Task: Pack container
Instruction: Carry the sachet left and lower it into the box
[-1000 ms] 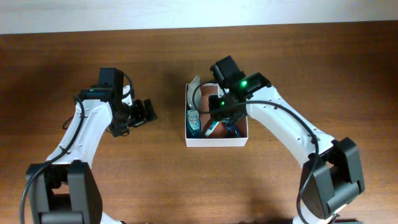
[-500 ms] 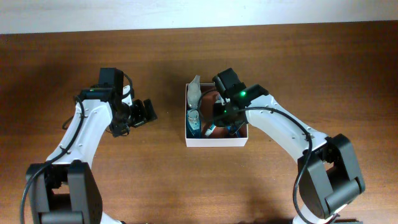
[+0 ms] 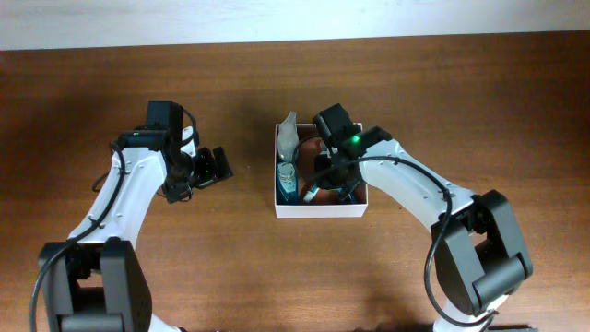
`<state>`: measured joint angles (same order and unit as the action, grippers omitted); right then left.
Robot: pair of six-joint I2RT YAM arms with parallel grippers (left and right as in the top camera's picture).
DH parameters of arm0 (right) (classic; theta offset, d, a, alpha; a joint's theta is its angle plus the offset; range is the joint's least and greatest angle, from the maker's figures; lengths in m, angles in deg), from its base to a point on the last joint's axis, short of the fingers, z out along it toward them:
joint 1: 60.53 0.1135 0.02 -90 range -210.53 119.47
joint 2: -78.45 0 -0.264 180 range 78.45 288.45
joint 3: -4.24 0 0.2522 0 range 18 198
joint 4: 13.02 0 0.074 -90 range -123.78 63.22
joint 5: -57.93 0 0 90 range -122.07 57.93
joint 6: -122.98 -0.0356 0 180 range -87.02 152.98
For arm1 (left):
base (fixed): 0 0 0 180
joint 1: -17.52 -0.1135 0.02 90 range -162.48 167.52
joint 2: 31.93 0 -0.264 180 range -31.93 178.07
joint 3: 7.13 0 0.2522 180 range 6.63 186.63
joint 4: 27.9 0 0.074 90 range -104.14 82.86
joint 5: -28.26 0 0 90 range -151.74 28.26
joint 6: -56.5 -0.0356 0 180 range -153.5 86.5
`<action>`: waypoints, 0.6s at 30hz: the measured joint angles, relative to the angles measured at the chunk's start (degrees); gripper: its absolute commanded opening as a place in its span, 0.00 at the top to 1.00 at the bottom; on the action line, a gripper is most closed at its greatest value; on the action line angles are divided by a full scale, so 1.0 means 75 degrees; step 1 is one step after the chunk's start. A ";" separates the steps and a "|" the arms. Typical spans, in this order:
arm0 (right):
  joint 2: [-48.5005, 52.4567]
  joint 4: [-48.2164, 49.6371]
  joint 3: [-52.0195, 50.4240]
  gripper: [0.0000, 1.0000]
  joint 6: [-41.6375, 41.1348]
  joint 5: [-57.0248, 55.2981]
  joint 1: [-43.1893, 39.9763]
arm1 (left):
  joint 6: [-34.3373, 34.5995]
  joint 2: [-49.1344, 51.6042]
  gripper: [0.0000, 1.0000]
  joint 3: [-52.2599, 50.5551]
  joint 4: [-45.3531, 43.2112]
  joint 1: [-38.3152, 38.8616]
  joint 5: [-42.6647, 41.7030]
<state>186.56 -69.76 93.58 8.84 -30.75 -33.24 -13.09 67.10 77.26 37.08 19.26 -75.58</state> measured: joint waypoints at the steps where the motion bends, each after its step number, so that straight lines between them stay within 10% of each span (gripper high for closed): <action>1: 0.0000 0.0006 0.0000 0.57 0.0015 0.0000 0.0000 | 0.0000 0.0000 0.01 0.0000 0.0000 0.0000 0.0000; 18: 0.0000 -0.0087 0.0160 0.38 0.0038 0.0003 0.0000 | 0.0000 0.0000 0.01 0.0000 0.0003 0.0000 0.0000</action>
<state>186.56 -70.42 94.78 9.13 -30.73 -33.24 -13.09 67.10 77.26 37.10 19.26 -75.58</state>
